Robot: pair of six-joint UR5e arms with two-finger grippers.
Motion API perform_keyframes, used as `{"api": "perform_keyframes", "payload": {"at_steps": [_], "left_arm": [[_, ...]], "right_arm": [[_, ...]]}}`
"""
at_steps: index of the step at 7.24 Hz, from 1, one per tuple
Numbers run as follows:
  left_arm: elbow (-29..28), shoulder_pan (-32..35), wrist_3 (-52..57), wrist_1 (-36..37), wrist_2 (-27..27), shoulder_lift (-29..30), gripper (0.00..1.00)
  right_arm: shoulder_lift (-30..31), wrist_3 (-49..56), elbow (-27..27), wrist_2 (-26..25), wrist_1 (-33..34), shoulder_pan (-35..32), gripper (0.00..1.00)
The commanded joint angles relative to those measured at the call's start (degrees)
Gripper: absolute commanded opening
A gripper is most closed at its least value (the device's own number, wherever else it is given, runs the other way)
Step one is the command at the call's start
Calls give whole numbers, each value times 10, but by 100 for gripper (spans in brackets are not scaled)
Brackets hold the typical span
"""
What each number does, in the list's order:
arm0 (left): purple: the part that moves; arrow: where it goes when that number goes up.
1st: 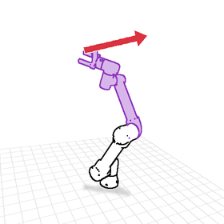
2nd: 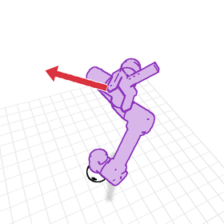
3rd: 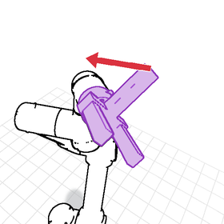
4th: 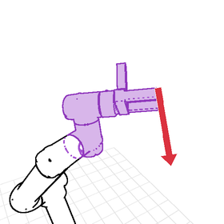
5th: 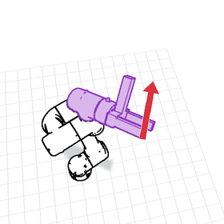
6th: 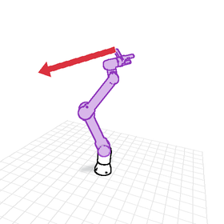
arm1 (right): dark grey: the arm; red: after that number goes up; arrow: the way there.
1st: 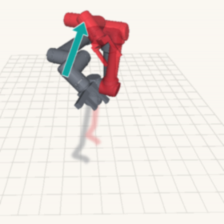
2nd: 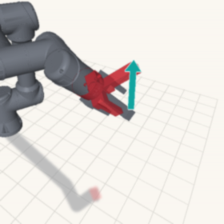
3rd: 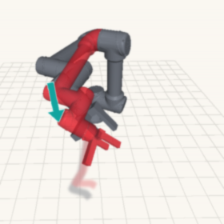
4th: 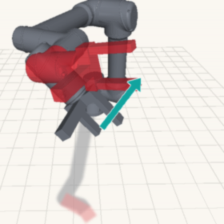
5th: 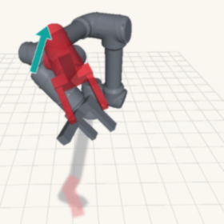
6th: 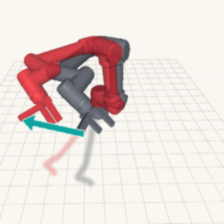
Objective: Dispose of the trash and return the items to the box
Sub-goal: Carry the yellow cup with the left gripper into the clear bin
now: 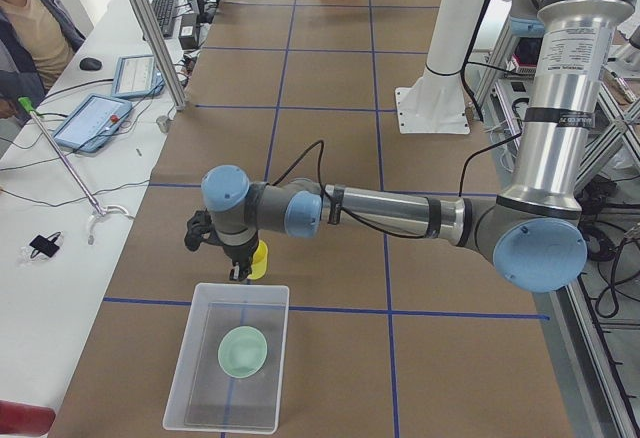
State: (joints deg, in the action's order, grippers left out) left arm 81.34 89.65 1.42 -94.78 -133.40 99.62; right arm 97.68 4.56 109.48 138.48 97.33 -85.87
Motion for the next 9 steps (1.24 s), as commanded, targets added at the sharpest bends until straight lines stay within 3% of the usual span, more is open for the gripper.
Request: {"api": "perform_keyframes", "payload": {"at_steps": [1, 2, 5, 9], "left_arm": [[-205, 75, 98, -71, 2, 69, 0], [-245, 90, 97, -89, 4, 75, 0], [-441, 90, 53, -228, 27, 143, 0], [-535, 86, 2, -315, 29, 148, 0]], "right_arm": [[2, 0, 4, 0, 1, 0, 100], [2, 0, 3, 0, 1, 0, 100], [3, 0, 3, 2, 1, 0, 100], [2, 0, 2, 6, 1, 1, 100]]}}
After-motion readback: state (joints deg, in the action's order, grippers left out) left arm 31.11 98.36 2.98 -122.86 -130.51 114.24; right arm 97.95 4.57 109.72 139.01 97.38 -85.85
